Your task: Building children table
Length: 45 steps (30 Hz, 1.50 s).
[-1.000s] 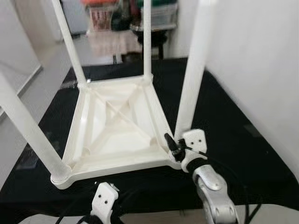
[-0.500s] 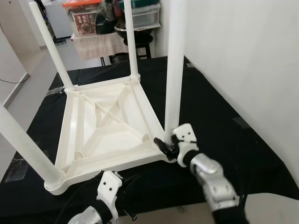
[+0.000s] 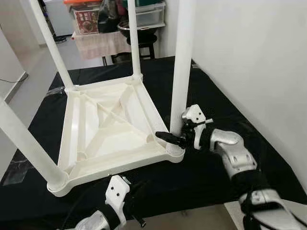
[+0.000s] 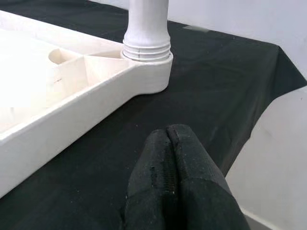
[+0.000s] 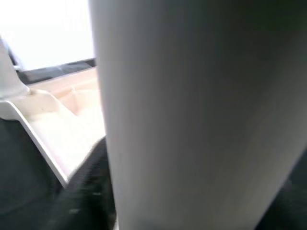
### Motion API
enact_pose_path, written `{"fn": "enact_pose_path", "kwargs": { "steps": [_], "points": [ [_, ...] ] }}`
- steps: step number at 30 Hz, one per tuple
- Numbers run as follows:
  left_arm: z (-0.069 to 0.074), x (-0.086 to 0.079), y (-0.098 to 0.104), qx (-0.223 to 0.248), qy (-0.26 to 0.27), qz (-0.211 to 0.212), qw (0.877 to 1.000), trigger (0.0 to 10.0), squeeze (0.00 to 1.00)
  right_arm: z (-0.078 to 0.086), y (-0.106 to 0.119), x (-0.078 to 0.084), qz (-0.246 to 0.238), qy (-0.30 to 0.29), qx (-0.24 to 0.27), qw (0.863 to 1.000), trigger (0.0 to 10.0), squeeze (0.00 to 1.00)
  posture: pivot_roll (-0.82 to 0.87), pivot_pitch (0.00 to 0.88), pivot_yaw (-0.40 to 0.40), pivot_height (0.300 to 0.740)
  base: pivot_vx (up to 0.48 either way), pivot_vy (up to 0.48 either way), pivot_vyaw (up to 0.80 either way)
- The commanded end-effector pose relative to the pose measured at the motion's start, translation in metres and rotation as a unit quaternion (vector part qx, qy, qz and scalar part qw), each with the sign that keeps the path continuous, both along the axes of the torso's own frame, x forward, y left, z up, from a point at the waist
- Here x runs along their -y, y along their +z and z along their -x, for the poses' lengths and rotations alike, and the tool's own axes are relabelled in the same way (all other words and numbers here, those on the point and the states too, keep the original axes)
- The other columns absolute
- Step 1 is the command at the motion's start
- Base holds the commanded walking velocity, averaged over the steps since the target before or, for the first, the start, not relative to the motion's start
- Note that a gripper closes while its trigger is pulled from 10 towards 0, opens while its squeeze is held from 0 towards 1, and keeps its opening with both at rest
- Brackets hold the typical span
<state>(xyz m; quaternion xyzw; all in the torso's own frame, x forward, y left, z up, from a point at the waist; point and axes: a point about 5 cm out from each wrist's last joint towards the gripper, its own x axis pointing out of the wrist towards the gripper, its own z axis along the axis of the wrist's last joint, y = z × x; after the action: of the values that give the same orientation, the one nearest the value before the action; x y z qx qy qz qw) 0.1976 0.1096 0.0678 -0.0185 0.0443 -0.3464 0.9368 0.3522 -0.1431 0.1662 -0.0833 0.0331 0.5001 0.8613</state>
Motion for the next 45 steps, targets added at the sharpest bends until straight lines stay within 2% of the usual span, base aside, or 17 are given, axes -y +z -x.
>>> {"fn": "enact_pose_path", "kwargs": {
  "steps": [1,9,15,19,21,23,32,33,34,35,37,38,39,42,43,44,45],
  "points": [
    [0.001,0.001,-0.003,-0.004,-0.003,0.002,1.000,10.0,0.00,-0.001,0.001,-0.005,-0.005,0.025,-0.011,1.000,0.0,0.00,0.02,0.000,0.001,0.740,0.000,0.000,0.00],
    [0.000,0.001,-0.005,-0.005,-0.003,0.001,1.000,10.0,0.00,-0.007,0.009,0.007,-0.006,0.026,-0.002,1.000,0.0,0.00,0.02,0.000,0.000,0.740,0.000,0.000,0.00],
    [0.001,0.000,-0.006,-0.010,0.000,0.003,1.000,10.0,0.00,0.008,-0.021,0.007,-0.003,-0.123,0.009,0.992,0.0,0.00,0.00,0.000,0.006,0.740,0.000,0.000,0.00],
    [0.001,-0.001,-0.006,-0.010,0.000,0.004,1.000,10.0,0.00,0.010,-0.027,0.005,-0.003,-0.152,0.008,0.988,0.0,0.00,-0.01,0.000,0.006,0.740,0.000,0.000,0.00],
    [0.000,-0.002,-0.005,-0.011,-0.002,0.005,1.000,10.0,0.00,0.033,-0.066,-0.020,-0.014,-0.340,-0.042,0.939,0.0,0.00,-0.03,0.000,0.019,0.740,0.000,0.000,0.00],
    [-0.001,-0.001,-0.005,-0.011,-0.005,0.004,1.000,10.0,0.00,0.045,-0.080,-0.034,-0.014,-0.377,-0.059,0.924,0.0,0.00,-0.04,0.000,0.030,0.740,0.000,0.000,0.00],
    [-0.006,0.001,-0.007,-0.010,-0.007,0.005,1.000,10.0,0.00,0.039,-0.076,-0.050,-0.010,-0.375,-0.035,0.926,0.0,0.00,-0.03,0.000,0.021,0.740,0.000,0.000,0.00],
    [-0.006,0.001,-0.007,-0.010,-0.006,0.005,1.000,10.0,0.00,0.035,-0.072,-0.048,-0.011,-0.384,-0.030,0.923,3.6,0.00,-0.03,0.000,0.023,0.740,0.000,0.000,0.00],
    [-0.006,0.001,-0.007,-0.010,-0.006,0.005,1.000,10.0,0.00,0.035,-0.072,-0.048,-0.011,-0.384,-0.030,0.923,3.6,0.00,-0.03,0.000,0.023,0.740,0.000,0.000,0.00],
    [-0.007,0.001,-0.007,-0.009,-0.006,0.005,1.000,10.0,0.00,0.031,-0.068,-0.047,-0.014,-0.385,-0.027,0.923,10.0,0.00,-0.03,0.000,0.023,0.740,0.000,0.000,0.00],
    [-0.007,0.001,-0.007,-0.009,-0.006,0.005,1.000,10.0,0.00,0.031,-0.068,-0.047,-0.014,-0.385,-0.027,0.923,10.0,0.00,-0.03,0.000,0.023,0.740,0.000,0.000,0.00],
    [-0.007,0.001,-0.006,-0.009,-0.006,0.005,1.000,10.0,0.00,0.029,-0.063,-0.048,-0.024,-0.369,-0.023,0.929,10.0,0.59,-0.02,0.000,0.021,0.740,0.000,0.000,0.00],
    [-0.007,0.001,-0.006,-0.009,-0.005,0.005,1.000,10.0,0.00,0.025,-0.049,-0.052,-0.055,-0.307,-0.015,0.950,10.0,1.00,-0.01,0.000,0.020,0.740,0.000,0.000,0.00],
    [-0.007,0.001,-0.006,-0.009,-0.006,0.005,1.000,10.0,0.00,0.021,-0.034,-0.053,-0.074,-0.246,0.002,0.966,10.0,1.00,-0.01,0.000,0.019,0.740,0.000,0.000,0.00],
    [-0.007,0.001,-0.006,-0.009,-0.006,0.006,1.000,10.0,0.00,0.020,-0.021,-0.052,-0.078,-0.188,0.020,0.979,10.0,0.57,-0.01,0.000,0.016,0.740,0.000,0.000,0.00],
    [-0.007,0.001,-0.006,-0.009,-0.006,0.006,1.000,10.0,0.00,0.020,-0.021,-0.052,-0.078,-0.188,0.020,0.979,10.0,0.57,-0.01,0.000,0.016,0.740,0.000,0.000,0.00],
    [-0.007,0.001,-0.006,-0.009,-0.006,0.006,1.000,10.0,0.00,0.019,-0.013,-0.049,-0.069,-0.144,0.034,0.987,10.0,0.00,0.00,0.000,0.012,0.740,0.000,0.000,0.00]
  ]
}}
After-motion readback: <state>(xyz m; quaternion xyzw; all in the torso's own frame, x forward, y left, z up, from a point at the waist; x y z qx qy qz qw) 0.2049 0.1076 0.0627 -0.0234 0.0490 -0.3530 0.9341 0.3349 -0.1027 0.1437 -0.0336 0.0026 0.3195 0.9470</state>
